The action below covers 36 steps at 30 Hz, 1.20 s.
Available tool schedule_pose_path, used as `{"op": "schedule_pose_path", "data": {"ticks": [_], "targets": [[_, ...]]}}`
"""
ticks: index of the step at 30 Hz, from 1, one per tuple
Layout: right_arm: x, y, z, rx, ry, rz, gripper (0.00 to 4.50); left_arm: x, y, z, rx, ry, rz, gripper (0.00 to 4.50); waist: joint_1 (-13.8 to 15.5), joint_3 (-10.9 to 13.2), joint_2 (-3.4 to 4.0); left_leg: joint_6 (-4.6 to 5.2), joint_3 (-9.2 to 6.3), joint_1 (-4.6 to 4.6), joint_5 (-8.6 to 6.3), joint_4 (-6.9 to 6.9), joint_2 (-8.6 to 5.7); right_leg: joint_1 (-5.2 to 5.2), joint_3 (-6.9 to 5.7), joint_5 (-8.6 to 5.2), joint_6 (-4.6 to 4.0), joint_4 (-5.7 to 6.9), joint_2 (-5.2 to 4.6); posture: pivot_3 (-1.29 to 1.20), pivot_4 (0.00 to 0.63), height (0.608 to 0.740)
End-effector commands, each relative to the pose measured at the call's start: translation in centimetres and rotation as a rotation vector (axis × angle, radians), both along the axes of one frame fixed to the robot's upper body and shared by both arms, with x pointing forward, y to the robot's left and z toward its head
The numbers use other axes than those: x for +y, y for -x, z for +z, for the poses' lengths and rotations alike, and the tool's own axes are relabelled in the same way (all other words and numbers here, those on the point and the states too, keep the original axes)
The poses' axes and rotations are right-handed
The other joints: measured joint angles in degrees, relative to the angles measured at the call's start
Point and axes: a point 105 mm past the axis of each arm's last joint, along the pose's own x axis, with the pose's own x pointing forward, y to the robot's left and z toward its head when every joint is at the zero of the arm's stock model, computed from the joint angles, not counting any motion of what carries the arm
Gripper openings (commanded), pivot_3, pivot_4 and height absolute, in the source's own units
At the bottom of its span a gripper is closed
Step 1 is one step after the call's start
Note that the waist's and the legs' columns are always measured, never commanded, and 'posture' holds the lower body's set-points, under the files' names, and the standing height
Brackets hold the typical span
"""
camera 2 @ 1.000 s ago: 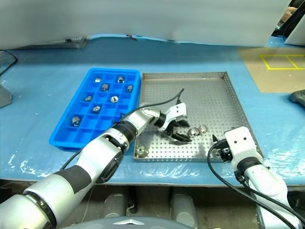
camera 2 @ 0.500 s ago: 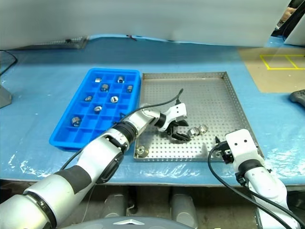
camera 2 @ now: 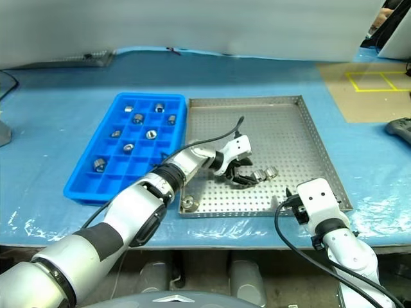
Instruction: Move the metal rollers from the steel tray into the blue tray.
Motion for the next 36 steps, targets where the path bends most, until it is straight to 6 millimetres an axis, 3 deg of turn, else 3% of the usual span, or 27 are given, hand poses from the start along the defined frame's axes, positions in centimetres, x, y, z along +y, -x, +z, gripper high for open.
{"op": "schedule_pose_path", "data": {"ticks": [1, 15, 20, 27, 33, 36], "targets": [[0.2, 0.0, 0.5, -0.029, 0.018, 0.003, 3.38, -7.5, 6.7, 1.4, 0.054, 0.118, -0.249, 3.72, -0.05, 0.00, 0.00, 0.00, 0.00, 0.00, 0.00, 0.00, 0.01, 0.00, 0.00, -0.01, 0.01, 0.00, 0.00, -0.53, 0.150, 0.740], [0.8, 0.1, 0.0, -0.018, 0.019, 0.006, 3.38, -8.7, 7.7, 1.2, 0.035, 0.136, -0.240, 3.72, -0.14, 0.00, 0.00, 0.05, 0.00, -0.03, -0.03, 0.01, 0.00, 0.00, 0.00, 0.05, -0.08, -0.04, 0.00, -0.55, 0.150, 0.740], [0.8, 0.2, 0.0, -0.019, 0.022, 0.001, 3.38, -8.8, 7.9, 1.1, 0.059, 0.140, -0.245, 2.60, -0.19, 0.00, 0.00, 0.05, 0.00, -0.03, -0.04, 0.01, 0.00, 0.00, 0.00, 0.05, -0.08, -0.04, 0.00, -0.55, 0.150, 0.740], [0.9, 0.2, -0.1, -0.019, 0.019, 0.001, 3.38, -9.0, 8.6, 1.1, 0.065, 0.145, -0.279, 2.60, -0.29, 0.00, 0.00, 0.06, 0.00, -0.03, -0.04, 0.01, 0.00, 0.00, 0.00, 0.05, -0.08, -0.05, 0.00, -0.55, 0.150, 0.740], [1.0, 0.2, -0.3, -0.014, 0.020, 0.005, 3.38, -8.8, 7.8, 1.2, 0.049, 0.150, -0.240, 2.60, -0.84, 0.00, 0.00, 0.06, 0.00, -0.04, -0.04, 0.02, 0.00, 0.00, 0.00, 0.05, -0.09, -0.05, 0.00, -0.54, 0.150, 0.740], [1.2, 0.0, -0.2, -0.020, 0.016, 0.013, 3.38, -8.4, 7.2, 1.5, 0.038, 0.162, -0.229, 2.04, -1.43, 0.00, 0.00, 0.07, 0.00, -0.07, -0.05, 0.02, -0.01, 0.01, 0.00, 0.05, -0.08, -0.07, 0.00, -0.53, 0.150, 0.740]]}}
